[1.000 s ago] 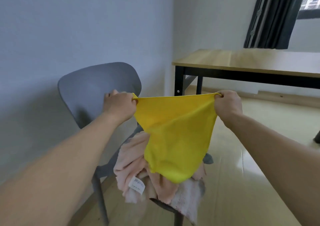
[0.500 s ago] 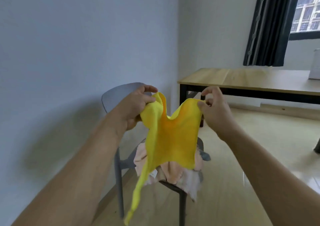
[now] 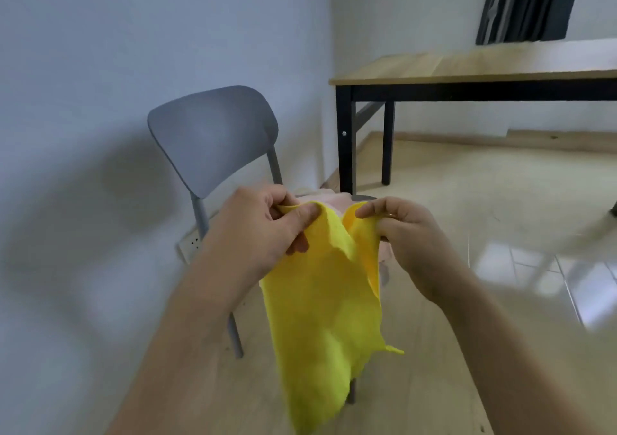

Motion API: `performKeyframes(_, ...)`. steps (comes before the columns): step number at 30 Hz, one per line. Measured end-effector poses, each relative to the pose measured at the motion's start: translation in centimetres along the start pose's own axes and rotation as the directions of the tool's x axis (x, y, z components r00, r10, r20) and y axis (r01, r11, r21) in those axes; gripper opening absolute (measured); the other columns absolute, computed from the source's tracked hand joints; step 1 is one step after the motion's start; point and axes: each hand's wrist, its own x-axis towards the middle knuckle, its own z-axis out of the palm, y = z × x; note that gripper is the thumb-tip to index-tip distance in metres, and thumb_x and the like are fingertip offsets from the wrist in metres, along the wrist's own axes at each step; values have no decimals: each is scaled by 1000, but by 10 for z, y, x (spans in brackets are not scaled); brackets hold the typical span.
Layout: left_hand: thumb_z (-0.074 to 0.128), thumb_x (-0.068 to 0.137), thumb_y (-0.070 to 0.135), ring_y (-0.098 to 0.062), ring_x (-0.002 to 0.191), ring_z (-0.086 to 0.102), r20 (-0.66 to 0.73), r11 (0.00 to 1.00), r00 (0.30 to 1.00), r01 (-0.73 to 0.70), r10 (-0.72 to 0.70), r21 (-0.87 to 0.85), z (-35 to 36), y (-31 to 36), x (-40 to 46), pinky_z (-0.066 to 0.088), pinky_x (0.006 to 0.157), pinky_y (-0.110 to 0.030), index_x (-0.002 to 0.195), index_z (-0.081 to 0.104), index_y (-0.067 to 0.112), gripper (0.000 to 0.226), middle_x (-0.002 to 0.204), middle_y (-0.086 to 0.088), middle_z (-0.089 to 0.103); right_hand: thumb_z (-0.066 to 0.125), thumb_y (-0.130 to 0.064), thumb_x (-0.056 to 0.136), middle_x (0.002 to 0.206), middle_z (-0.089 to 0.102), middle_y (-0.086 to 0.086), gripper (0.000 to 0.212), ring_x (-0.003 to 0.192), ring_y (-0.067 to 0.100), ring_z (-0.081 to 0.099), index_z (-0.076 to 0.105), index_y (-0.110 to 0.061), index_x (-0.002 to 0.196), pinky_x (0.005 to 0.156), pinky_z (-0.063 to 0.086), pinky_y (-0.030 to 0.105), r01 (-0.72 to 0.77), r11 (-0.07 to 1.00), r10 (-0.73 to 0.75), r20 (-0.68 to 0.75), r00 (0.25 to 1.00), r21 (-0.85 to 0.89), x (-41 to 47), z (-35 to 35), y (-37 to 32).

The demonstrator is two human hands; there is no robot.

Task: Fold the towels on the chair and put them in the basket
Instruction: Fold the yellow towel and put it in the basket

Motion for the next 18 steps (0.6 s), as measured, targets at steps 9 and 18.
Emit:
performKeyframes(9, 65, 85, 41, -1, 44, 56, -3, 994, 994, 107, -106, 31, 16, -14, 11, 43, 56, -17, 70, 68, 18, 28, 48, 5, 63, 62, -68, 59, 124, 36, -21, 74, 114, 9, 46, 47, -35, 123, 92, 49, 29, 257, 947, -195, 291, 936, -192, -5, 3, 20)
performKeyframes(18, 64, 88, 38, -1, 42, 53, -9, 991, 992, 129, -129, -28, 22, -19, 14, 44, 56, -18, 63, 64, 16, 33, 47, 2, 64, 65, -48, 81, 104, 53, -16, 28, 96, 8, 53, 62, -26, 99, 77, 46, 19, 458, 826, -440, 131, 888, -329, 4, 12, 30)
